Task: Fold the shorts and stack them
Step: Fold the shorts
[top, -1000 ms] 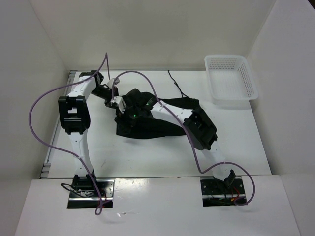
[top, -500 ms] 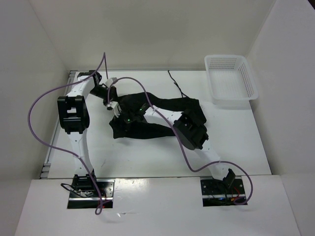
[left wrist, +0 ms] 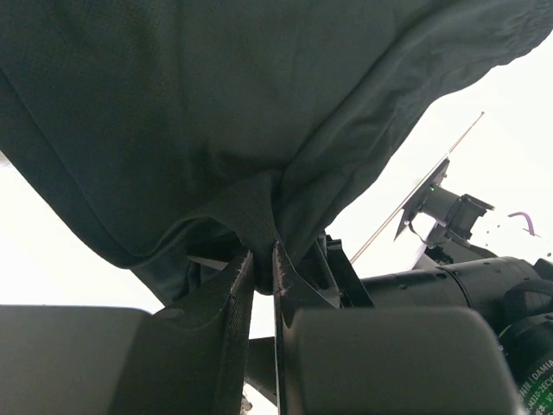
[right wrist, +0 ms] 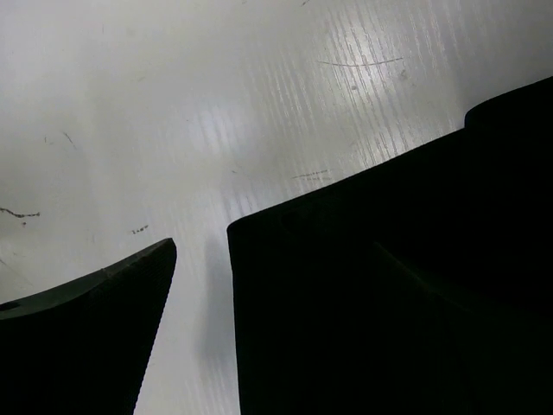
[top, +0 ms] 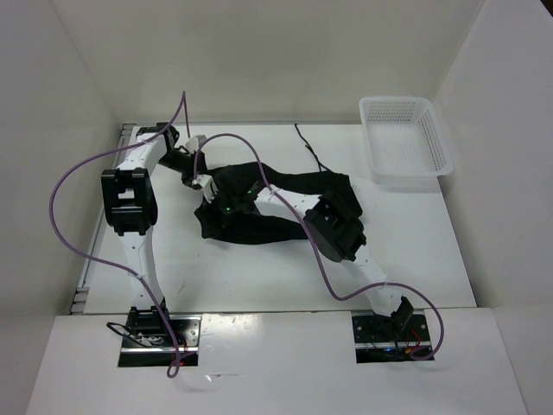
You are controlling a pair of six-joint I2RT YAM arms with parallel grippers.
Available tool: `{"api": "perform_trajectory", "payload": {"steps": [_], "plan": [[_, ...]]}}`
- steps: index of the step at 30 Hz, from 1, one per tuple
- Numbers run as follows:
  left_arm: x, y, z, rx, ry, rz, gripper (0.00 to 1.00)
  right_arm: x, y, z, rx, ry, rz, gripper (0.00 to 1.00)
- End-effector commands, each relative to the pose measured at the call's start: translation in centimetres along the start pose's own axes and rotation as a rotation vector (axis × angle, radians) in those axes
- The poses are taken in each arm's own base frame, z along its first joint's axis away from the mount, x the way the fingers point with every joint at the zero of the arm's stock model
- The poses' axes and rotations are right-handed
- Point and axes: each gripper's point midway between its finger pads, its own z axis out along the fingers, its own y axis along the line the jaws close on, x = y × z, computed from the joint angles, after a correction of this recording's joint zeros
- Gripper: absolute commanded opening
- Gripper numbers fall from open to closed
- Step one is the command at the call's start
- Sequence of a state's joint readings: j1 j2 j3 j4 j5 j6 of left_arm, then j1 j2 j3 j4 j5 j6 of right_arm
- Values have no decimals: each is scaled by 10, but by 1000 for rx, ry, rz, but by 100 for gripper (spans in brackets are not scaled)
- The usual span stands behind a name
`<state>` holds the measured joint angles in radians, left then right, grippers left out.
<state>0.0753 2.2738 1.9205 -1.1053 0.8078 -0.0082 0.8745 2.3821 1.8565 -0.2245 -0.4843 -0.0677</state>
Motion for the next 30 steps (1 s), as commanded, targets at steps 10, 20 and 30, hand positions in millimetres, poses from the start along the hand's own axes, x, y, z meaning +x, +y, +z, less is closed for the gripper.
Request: {"api": "perform_trajectory", "payload": {"steps": [10, 20, 30], "plan": [[0, -2, -2, 13, -1, 2, 21, 10, -5, -8, -27, 9, 25, 93], [-3, -3, -4, 12, -8, 10, 21, 25, 28, -34, -177, 66, -81, 64], [-3, -1, -7, -17, -13, 17, 21, 19, 50, -33, -199, 66, -153, 62]]}}
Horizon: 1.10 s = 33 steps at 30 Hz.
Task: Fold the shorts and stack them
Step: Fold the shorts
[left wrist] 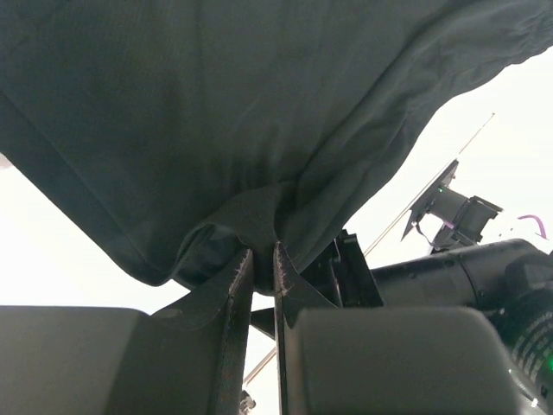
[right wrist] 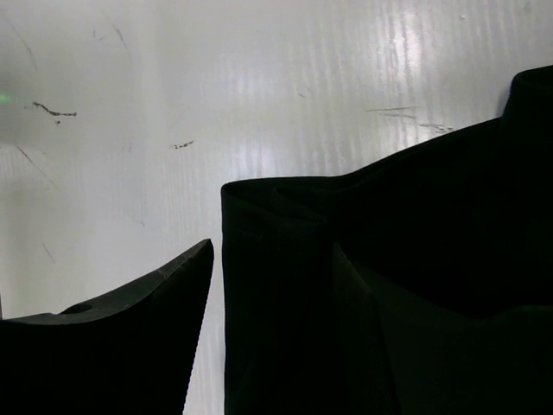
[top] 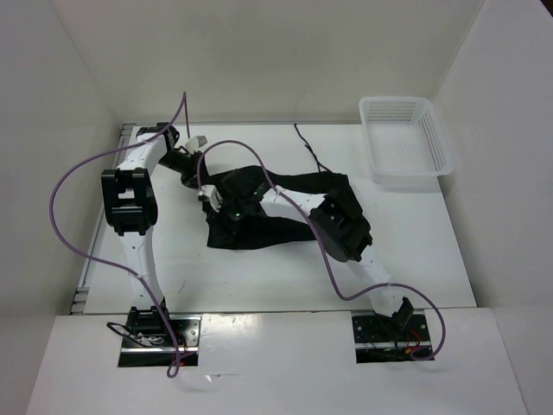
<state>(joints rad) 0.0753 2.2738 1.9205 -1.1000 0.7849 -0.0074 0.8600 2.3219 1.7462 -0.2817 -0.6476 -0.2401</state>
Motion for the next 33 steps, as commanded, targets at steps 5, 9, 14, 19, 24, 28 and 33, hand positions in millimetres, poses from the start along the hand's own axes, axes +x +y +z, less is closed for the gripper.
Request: {"api": "perform_trajectory", "payload": {"steps": [5, 9, 14, 19, 24, 28, 33], "plan": [[-3, -7, -10, -4, -18, 20, 21, -20, 38, -9, -40, 2, -80, 59], [-7, -9, -14, -16, -36, 40, 21, -9, 40, 1, 4, 26, -47, 30], [-6, -13, -21, -36, -51, 56, 21, -14, 31, 2, 86, 12, -57, 22], [-6, -20, -29, -47, -79, 85, 22, -25, 68, -3, 42, 29, -209, 27], [-7, -21, -31, -57, -85, 91, 22, -9, 108, 8, 0, 79, -271, 36], [-3, -23, -33, -57, -84, 90, 22, -7, 118, 10, -21, 97, -330, 37], [4, -24, -34, -57, -83, 89, 22, -16, 129, -1, 24, 81, -371, 34]]}}
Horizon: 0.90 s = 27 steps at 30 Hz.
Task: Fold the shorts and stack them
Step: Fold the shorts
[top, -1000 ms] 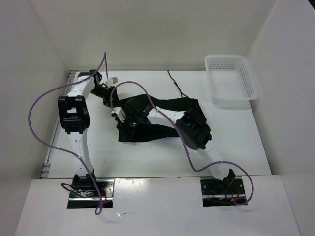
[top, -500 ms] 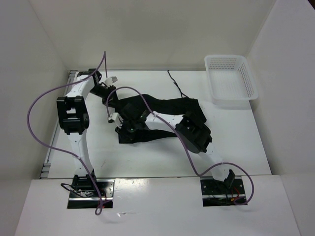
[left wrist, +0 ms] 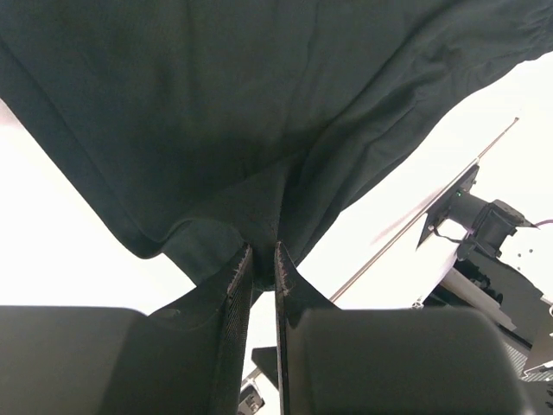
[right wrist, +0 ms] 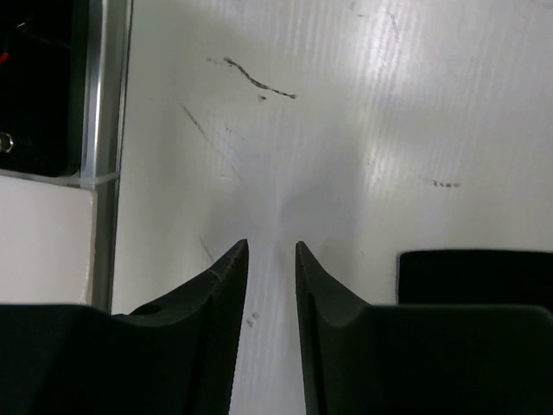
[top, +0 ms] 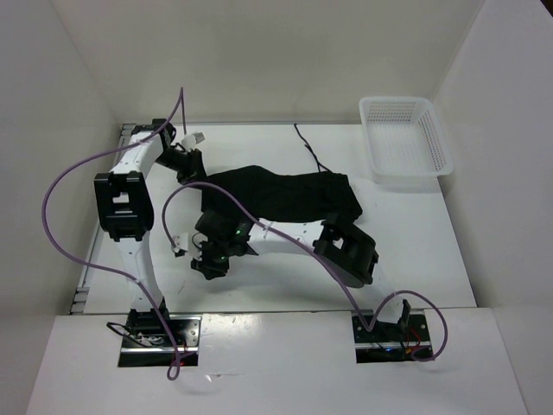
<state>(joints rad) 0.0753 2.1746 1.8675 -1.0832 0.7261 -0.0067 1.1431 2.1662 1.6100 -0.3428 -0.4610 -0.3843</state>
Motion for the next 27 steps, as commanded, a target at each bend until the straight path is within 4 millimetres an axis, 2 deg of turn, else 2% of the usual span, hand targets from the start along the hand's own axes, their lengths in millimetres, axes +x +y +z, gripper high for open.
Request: {"api": "perform_trajectory", "payload": {"steps": [1, 4, 5, 6, 7, 8, 10, 11, 12, 14, 15, 17, 18, 20, 21, 22, 23, 24, 25, 27], "plan": [[0, -16, -18, 5, -44, 42, 22, -34, -4, -43, 102, -73, -37, 32], [0, -16, -21, -6, -51, 49, 22, -44, -10, -69, 210, -110, 4, 31], [2, -18, -22, -7, -52, 50, 22, -60, -14, -97, 293, -156, 1, 31], [2, -16, -22, -16, -52, 50, 22, -65, -15, -110, 333, -180, 12, 31], [4, -17, -23, -16, -52, 50, 22, -55, -18, -121, 367, -184, 72, 31], [8, -19, -24, -15, -44, 43, 22, -61, -32, -155, 442, -237, 102, 32], [16, -26, -20, -11, -22, 49, 22, -27, -53, -180, 562, -184, 141, 35], [23, -27, -23, -19, -6, 34, 22, -11, -73, -209, 643, -181, 187, 36], [28, -31, -22, -17, 8, 33, 22, 15, -85, -220, 696, -138, 232, 36], [38, -35, -24, -33, 38, 20, 22, 50, -110, -244, 771, -109, 344, 36], [43, -34, -23, -32, 56, 3, 22, 76, -132, -271, 843, -107, 424, 36], [53, -32, -26, -55, 82, -17, 22, 100, -153, -299, 920, -111, 514, 38], [57, -32, -25, -54, 98, -32, 22, 127, -167, -323, 996, -94, 585, 44], [69, -31, -24, -76, 141, -53, 22, 152, -174, -341, 1057, -89, 649, 46], [75, -28, -22, -75, 168, -76, 22, 168, -174, -344, 1079, -80, 692, 46], [81, -29, -22, -74, 191, -96, 22, 183, -175, -363, 1128, -86, 735, 47], [84, -28, -21, -73, 200, -104, 21, 192, -175, -368, 1147, -90, 749, 49], [90, -26, -21, -83, 211, -112, 21, 210, -173, -367, 1169, -82, 802, 49], [94, -24, -19, -83, 221, -119, 21, 225, -173, -382, 1230, -84, 843, 49], [99, -23, -22, -103, 222, -116, 21, 245, -172, -398, 1292, -117, 916, 49]]}}
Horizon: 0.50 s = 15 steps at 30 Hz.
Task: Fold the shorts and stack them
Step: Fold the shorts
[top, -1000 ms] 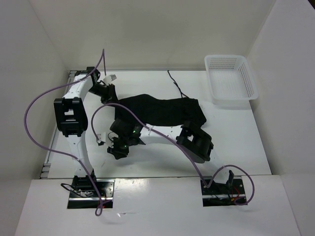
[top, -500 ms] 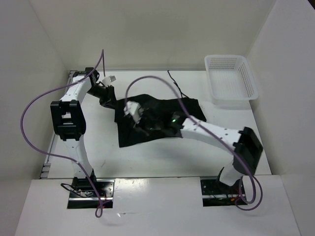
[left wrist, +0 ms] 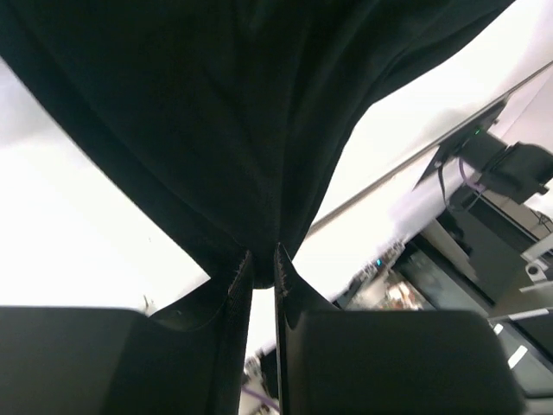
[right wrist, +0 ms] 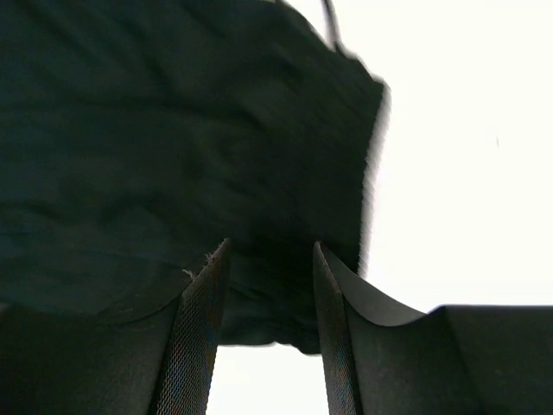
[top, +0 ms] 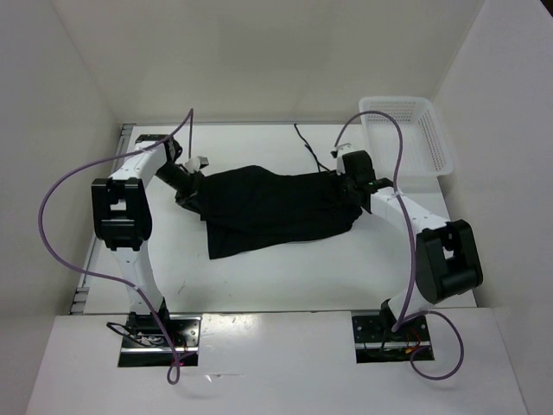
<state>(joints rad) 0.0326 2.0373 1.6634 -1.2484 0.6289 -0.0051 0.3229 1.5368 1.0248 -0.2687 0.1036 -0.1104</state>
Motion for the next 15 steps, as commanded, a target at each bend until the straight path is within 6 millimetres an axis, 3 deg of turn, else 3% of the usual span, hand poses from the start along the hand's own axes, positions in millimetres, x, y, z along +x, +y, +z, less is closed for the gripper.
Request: {"api": "perform_trajectory", "payload": {"steps": [1, 4, 5, 9, 15], "plan": [[21, -5, -10, -20, 23, -11, 21, -16, -43, -12, 129, -106, 158, 49], [25, -7, -8, -30, 31, -3, 21, -12, -74, -17, 206, -111, 237, 49], [28, -5, -6, -29, 42, -11, 21, -7, -76, -16, 201, -101, 243, 53], [40, -5, 4, -29, 88, -19, 21, 9, -61, -13, 124, -63, 210, 70], [37, -7, 5, -21, 80, -14, 21, 26, -43, -14, 37, -31, 184, 67]]}}
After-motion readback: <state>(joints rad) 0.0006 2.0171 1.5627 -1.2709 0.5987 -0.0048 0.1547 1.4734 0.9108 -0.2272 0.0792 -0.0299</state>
